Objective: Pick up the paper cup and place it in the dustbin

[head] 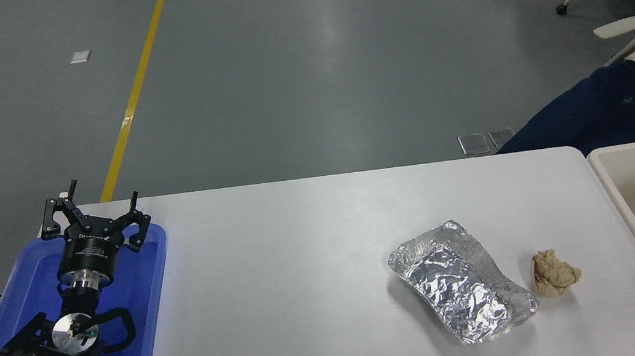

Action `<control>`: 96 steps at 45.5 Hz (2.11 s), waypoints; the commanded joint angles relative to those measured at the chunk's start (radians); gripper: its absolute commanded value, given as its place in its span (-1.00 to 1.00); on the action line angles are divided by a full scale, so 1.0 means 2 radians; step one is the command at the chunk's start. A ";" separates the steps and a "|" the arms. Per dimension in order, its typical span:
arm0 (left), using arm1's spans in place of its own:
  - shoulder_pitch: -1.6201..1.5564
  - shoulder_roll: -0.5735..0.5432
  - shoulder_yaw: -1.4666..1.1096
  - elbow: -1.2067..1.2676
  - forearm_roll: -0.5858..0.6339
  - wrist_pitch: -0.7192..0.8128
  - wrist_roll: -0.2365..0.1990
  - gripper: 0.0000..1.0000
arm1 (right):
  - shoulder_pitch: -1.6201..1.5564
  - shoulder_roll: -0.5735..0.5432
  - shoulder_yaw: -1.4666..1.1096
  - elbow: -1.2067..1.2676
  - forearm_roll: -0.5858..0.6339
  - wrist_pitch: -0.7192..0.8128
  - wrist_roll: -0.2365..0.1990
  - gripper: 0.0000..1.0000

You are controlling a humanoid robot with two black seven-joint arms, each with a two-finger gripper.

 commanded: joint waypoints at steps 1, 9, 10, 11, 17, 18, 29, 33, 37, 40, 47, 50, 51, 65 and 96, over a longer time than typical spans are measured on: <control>0.000 0.000 0.000 0.000 0.000 0.000 0.000 1.00 | 0.071 -0.037 0.013 0.093 -0.003 -0.003 0.000 1.00; 0.000 0.000 0.000 0.000 0.001 0.000 0.000 1.00 | 0.201 -0.106 -0.007 0.265 -0.045 0.006 0.000 1.00; 0.000 0.000 0.000 0.000 0.001 0.000 0.000 1.00 | 0.217 -0.112 -0.014 0.282 -0.054 0.009 0.000 1.00; 0.000 0.000 -0.001 0.000 0.001 0.000 0.000 1.00 | 0.231 -0.116 -0.024 0.298 -0.062 0.011 0.000 1.00; 0.000 0.000 0.000 0.000 0.001 0.000 0.000 1.00 | 0.340 -0.118 -0.115 0.389 -0.075 0.032 0.000 1.00; 0.000 0.000 -0.001 0.000 0.001 0.000 0.000 1.00 | 0.361 -0.117 -0.133 0.404 -0.076 0.039 0.000 1.00; -0.001 0.000 -0.001 0.000 0.001 0.000 0.000 1.00 | 0.549 -0.038 -0.281 0.487 -0.079 0.188 0.000 1.00; -0.001 0.000 -0.001 0.000 0.001 0.000 0.000 1.00 | 0.570 0.000 -0.285 0.487 -0.079 0.244 0.000 1.00; 0.000 0.000 -0.001 0.000 0.001 0.000 0.000 1.00 | 0.599 0.038 -0.282 0.490 -0.079 0.311 0.000 1.00; -0.001 0.000 0.000 0.000 0.001 0.000 0.000 1.00 | 0.622 0.058 -0.279 0.496 -0.080 0.373 0.000 1.00; 0.000 0.000 0.000 0.000 0.001 0.000 0.000 1.00 | 0.645 0.061 -0.252 0.496 -0.080 0.475 0.000 1.00; 0.000 0.000 0.000 0.000 0.000 0.000 0.000 1.00 | 0.650 0.066 -0.247 0.496 -0.079 0.485 0.001 1.00; 0.000 0.000 0.000 0.000 0.000 0.000 0.000 1.00 | 0.653 0.068 -0.246 0.497 -0.079 0.485 0.001 1.00; 0.000 0.000 0.000 0.000 0.000 0.000 0.000 1.00 | 0.754 0.118 -0.239 0.500 -0.080 0.485 0.001 1.00; 0.000 0.000 0.000 0.000 0.000 0.000 0.000 1.00 | 0.772 0.180 -0.213 0.502 -0.079 0.485 0.001 1.00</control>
